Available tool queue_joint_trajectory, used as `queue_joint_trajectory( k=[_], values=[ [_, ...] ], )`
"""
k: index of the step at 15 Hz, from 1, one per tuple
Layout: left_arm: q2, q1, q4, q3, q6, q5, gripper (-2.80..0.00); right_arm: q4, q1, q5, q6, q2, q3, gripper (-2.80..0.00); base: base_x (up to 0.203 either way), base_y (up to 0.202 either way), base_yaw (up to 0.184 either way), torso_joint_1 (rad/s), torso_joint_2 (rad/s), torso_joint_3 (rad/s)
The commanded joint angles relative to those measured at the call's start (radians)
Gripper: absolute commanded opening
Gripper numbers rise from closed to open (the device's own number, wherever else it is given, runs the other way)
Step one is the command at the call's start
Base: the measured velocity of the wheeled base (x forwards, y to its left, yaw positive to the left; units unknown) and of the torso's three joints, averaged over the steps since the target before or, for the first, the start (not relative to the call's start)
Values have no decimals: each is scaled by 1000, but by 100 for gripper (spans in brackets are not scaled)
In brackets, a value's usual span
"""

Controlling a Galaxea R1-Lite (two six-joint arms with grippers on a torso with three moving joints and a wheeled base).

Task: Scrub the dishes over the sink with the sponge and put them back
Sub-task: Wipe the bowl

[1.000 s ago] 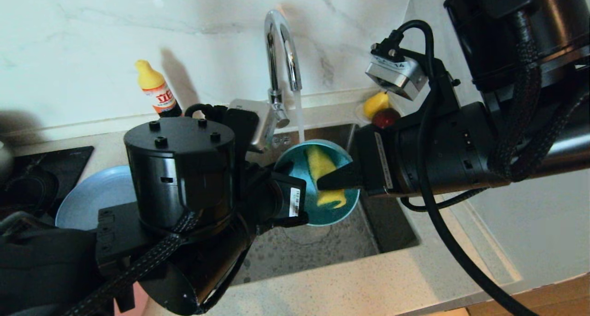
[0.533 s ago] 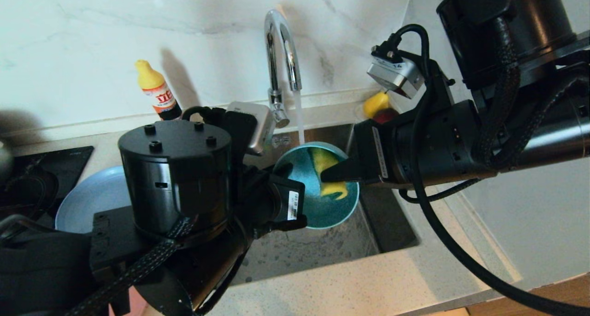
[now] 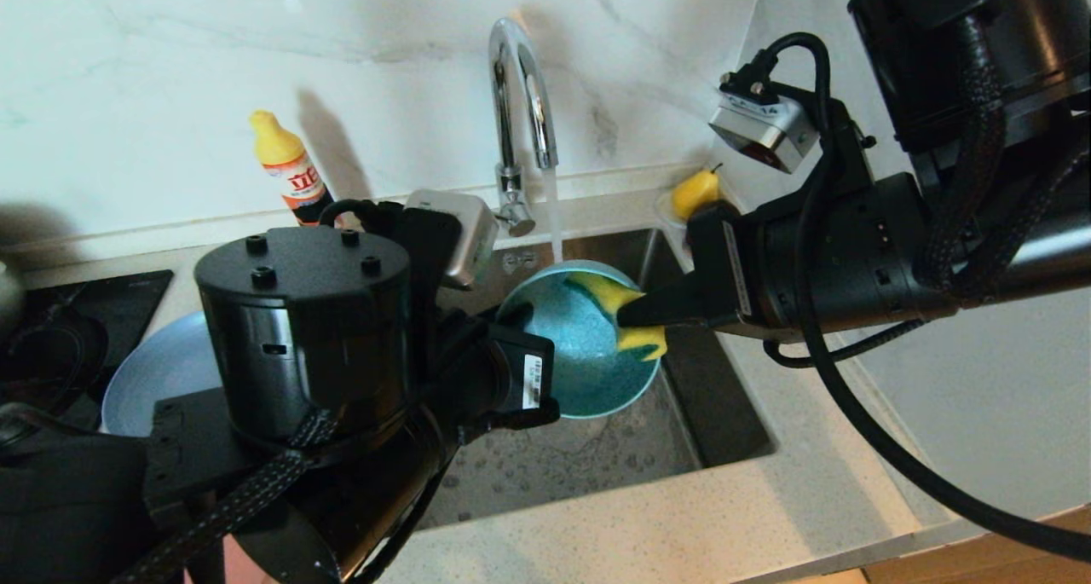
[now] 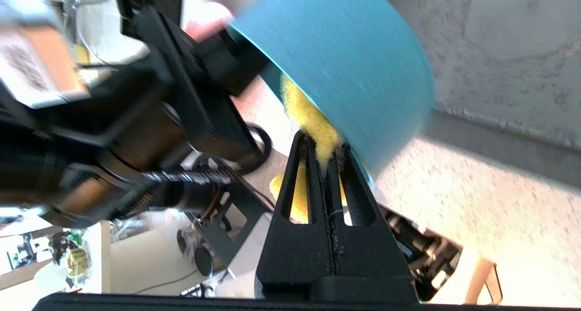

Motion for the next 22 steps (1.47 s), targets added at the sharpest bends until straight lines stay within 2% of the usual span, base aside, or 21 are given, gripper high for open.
queue_joint_trajectory(
  k=[1,8,16,22],
  values=[
    [-7,1,-15,-14,1,4,-280,24,0,-1,3,-11,2,-280,0,0,0,0,0,0],
    [0,12,-16,-80,-3,7,-280,41,42,16,10,42,6,-280,0,0,0,0,0,0],
    [4,12,-18,-84,-8,7,-280,33,107,21,14,75,-12,-280,0,0,0,0,0,0],
    [1,13,-18,-82,-10,7,-280,36,88,20,17,60,-13,-280,0,0,0,0,0,0]
  ],
)
